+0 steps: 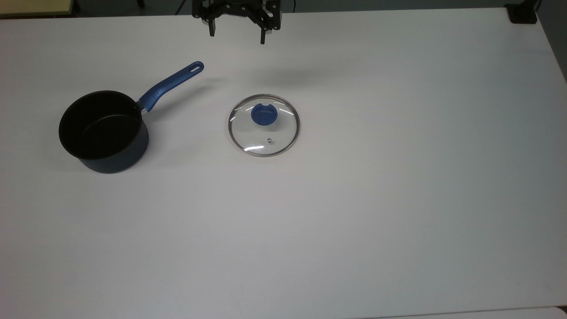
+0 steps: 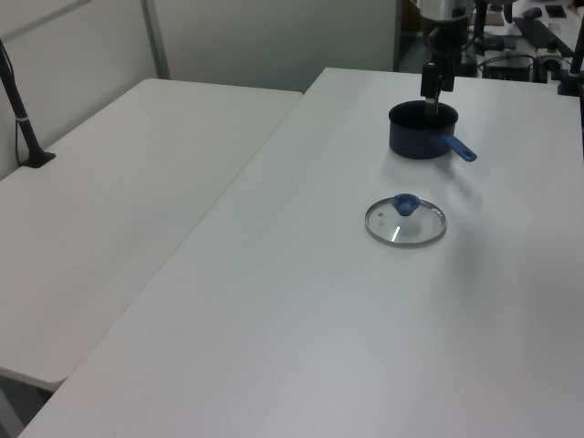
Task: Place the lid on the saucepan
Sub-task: 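Move the gripper down over the blue knob of the glass lid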
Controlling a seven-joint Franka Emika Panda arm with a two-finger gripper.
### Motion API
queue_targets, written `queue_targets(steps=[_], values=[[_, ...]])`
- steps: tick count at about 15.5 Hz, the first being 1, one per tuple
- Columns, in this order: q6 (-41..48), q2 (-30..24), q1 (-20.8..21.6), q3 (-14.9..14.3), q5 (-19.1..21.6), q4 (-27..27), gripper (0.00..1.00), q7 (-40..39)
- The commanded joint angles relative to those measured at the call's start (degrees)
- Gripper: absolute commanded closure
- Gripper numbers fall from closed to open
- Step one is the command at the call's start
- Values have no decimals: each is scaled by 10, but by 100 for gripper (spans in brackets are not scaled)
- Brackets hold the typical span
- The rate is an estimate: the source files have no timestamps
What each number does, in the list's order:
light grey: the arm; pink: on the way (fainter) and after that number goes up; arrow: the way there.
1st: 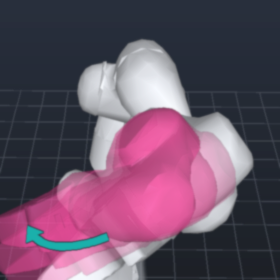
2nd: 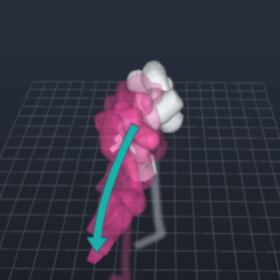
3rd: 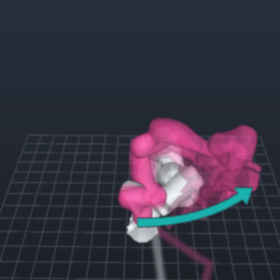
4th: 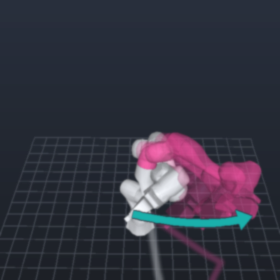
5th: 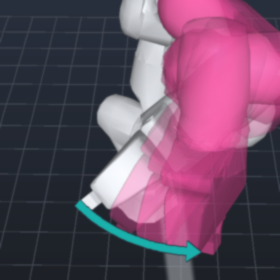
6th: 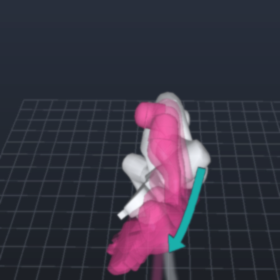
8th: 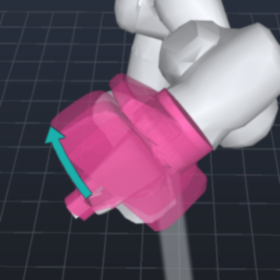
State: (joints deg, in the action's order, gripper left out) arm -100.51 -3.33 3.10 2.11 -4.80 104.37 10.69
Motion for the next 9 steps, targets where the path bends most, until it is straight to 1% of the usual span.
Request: queue_targets(steps=[1,9], values=[[16,1,0,-4,11,-4,0,-12],[17,1,-1,-4,11,-11,0,-12]])
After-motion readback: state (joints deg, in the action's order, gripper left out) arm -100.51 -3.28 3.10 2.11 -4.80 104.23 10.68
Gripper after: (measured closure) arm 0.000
